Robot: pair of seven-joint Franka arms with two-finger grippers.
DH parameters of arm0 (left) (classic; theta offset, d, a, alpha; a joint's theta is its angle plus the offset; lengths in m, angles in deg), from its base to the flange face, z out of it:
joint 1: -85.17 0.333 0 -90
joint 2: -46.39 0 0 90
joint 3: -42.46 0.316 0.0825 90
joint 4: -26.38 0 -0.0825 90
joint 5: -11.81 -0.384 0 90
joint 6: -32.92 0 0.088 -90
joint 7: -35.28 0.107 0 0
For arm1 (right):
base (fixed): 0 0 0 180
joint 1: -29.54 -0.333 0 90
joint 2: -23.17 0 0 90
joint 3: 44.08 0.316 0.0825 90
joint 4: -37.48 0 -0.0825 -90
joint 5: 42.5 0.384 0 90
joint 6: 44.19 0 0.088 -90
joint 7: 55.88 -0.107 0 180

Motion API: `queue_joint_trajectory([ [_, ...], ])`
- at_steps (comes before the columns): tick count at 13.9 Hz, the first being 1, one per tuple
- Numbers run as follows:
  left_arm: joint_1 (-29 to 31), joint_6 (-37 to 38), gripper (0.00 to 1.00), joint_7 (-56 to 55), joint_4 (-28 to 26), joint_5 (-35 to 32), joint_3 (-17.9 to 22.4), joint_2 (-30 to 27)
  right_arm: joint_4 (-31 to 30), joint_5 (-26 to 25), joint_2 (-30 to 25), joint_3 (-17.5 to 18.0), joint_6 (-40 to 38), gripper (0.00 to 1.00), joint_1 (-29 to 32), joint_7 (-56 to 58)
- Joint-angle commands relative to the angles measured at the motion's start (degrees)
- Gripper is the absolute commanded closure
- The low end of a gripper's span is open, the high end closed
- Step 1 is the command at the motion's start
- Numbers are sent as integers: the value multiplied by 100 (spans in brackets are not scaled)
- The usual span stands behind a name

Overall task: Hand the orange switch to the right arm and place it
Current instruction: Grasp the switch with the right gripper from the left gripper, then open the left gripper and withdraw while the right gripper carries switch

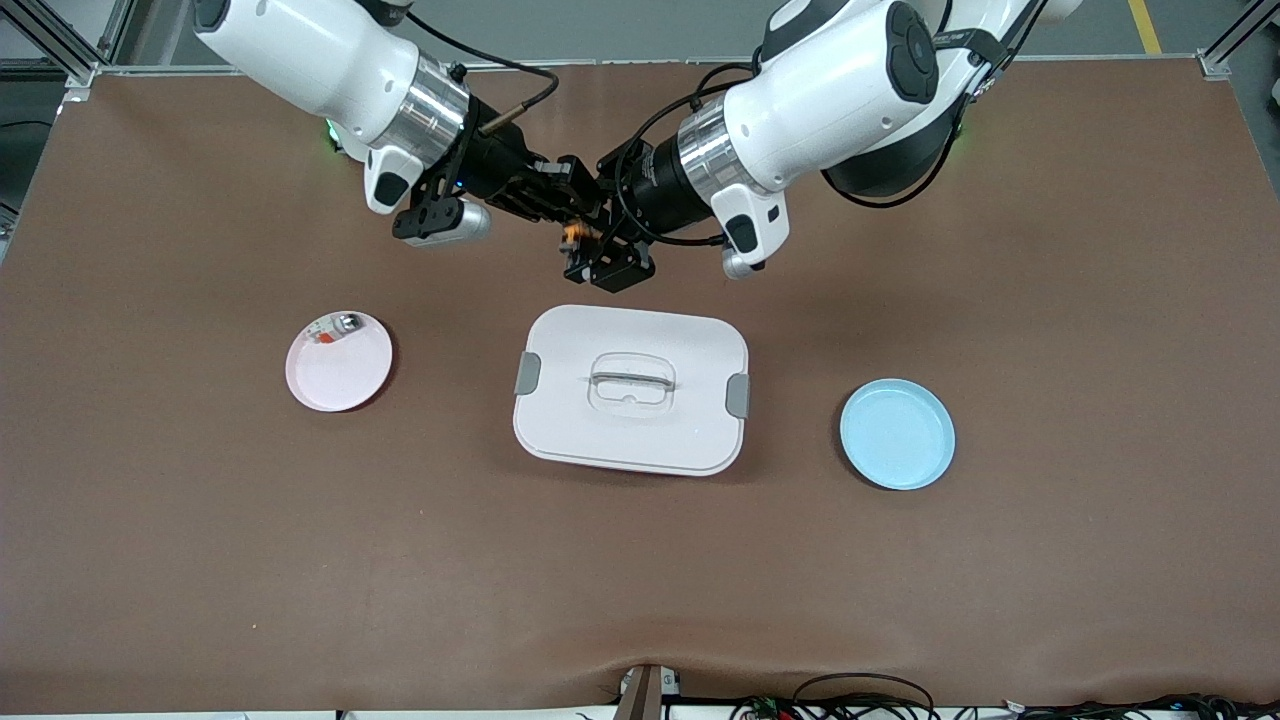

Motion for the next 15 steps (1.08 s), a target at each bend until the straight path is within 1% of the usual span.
queue_joint_trajectory([
  [1, -41, -57, 0, -26, 24, -1, -17, 6, 219, -48, 132, -45, 0, 100, -58, -127],
  [6, 2, -57, 0, -17, 24, -36, -8, -20, 219, -57, 184, -45, 0, 100, -67, -75],
  [10, 64, -49, 0, -8, 7, -475, 10, -20, 192, -136, 202, -45, -166, 100, -23, 486],
  [12, 81, -49, 0, -8, -19, -721, 18, -12, 192, -486, 202, -45, -333, 100, -6, 951],
  [14, 143, -40, 0, -17, -72, -967, 27, -12, 175, -838, 272, -45, -369, 100, -6, 2124],
  [15, 178, -40, 0, -17, -81, -986, 27, -3, 149, -874, 272, -54, -482, 100, 12, 2653],
])
